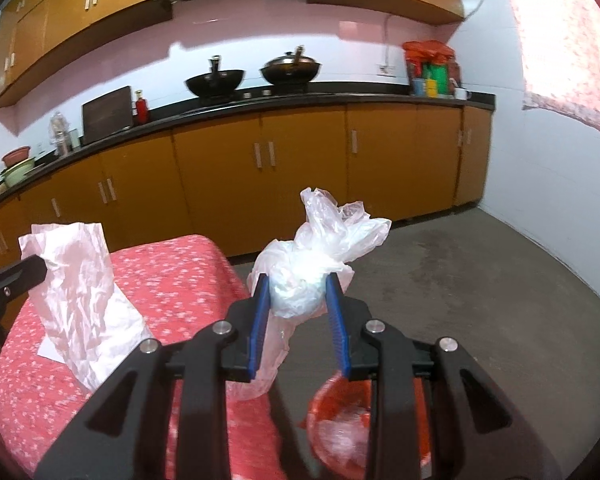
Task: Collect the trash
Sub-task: 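Carry both bags over the orange basket to drop them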
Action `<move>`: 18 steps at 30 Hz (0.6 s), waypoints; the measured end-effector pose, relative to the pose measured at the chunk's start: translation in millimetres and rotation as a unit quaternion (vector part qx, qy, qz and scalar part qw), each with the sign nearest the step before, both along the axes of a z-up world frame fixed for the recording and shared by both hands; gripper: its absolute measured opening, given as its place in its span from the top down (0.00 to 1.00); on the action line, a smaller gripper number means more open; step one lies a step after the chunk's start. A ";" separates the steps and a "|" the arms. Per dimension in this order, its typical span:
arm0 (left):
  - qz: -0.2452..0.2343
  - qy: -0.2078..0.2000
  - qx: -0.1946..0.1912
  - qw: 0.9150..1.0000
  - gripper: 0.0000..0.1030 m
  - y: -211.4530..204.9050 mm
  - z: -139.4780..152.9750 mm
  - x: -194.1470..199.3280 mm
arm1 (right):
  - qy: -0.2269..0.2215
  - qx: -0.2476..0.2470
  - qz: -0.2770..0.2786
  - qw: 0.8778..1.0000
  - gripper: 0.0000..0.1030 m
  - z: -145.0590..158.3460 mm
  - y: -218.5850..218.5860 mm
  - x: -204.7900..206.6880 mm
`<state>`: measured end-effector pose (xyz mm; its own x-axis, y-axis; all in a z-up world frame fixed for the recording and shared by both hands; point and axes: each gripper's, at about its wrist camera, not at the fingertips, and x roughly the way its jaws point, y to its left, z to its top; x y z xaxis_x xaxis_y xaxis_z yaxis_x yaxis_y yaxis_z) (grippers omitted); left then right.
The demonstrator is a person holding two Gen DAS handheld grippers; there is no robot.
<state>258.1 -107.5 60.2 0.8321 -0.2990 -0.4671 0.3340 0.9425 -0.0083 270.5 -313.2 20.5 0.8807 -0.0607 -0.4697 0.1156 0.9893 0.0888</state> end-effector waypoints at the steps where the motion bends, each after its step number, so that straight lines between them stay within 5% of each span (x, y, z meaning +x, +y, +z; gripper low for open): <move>1: -0.005 0.001 0.001 1.000 1.00 -6.5 -1.4 -0.1 | 0.002 0.001 -0.007 1.000 0.72 -3.1 -10.1 -1.5; 18: -0.088 0.056 0.024 0.994 1.00 -127.5 -52.7 3.8 | 0.055 0.015 -0.090 0.994 0.72 -65.9 -126.6 -6.7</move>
<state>261.9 -235.0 7.5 0.7101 -0.4107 -0.5719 0.4937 0.8696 -0.0114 263.8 -439.9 -45.5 0.7997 -0.1966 -0.5673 0.3006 0.9490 0.0948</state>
